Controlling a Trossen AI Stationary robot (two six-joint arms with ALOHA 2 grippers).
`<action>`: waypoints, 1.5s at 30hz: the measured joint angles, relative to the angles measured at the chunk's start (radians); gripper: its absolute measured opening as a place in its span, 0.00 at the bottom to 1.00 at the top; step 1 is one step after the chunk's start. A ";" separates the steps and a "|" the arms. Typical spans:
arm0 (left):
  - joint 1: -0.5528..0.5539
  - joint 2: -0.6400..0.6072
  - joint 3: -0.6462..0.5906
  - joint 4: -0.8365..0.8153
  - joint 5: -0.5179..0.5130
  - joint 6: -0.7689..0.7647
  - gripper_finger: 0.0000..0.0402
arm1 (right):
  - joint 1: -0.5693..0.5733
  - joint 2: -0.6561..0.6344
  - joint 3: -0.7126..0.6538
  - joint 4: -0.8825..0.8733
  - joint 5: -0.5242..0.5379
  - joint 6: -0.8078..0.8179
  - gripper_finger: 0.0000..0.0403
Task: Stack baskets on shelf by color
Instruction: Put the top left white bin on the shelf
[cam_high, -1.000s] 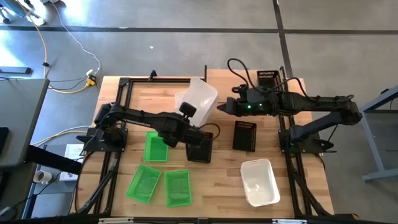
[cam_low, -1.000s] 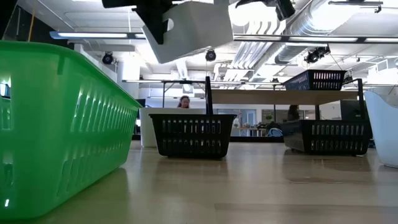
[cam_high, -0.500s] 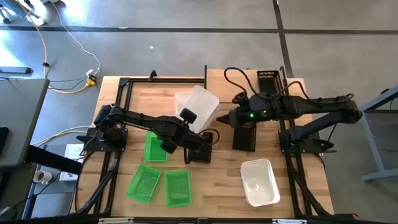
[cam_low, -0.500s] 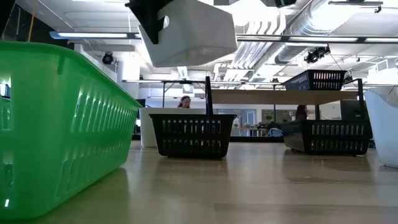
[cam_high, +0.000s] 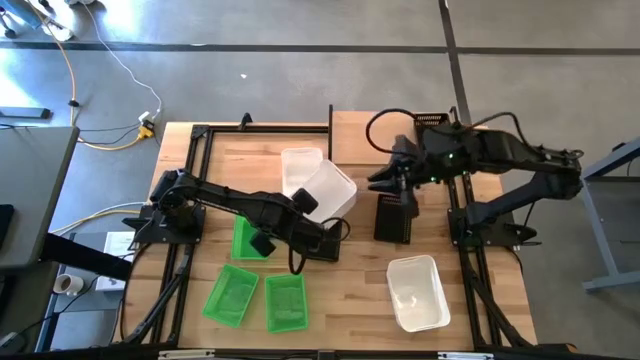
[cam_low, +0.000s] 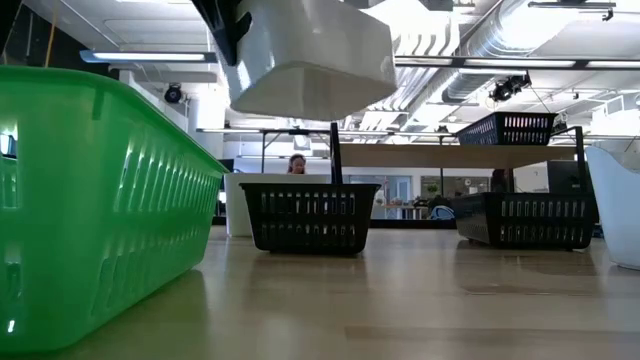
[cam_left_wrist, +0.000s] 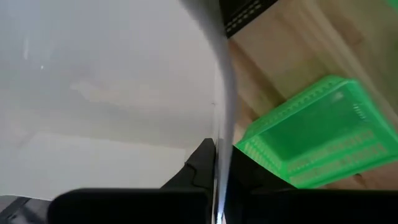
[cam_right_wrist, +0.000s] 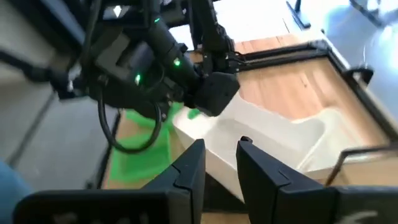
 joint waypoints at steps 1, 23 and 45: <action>0.000 0.000 0.000 0.000 0.013 0.003 0.00 | -0.008 0.007 0.018 -0.029 -0.015 -0.046 0.19; 0.002 -0.001 0.000 0.036 0.067 -0.023 0.00 | -0.021 0.277 0.127 -0.186 -0.126 -0.721 0.22; 0.001 -0.001 0.000 0.049 -0.006 -0.023 0.00 | -0.021 0.430 0.127 -0.240 -0.161 -0.786 0.30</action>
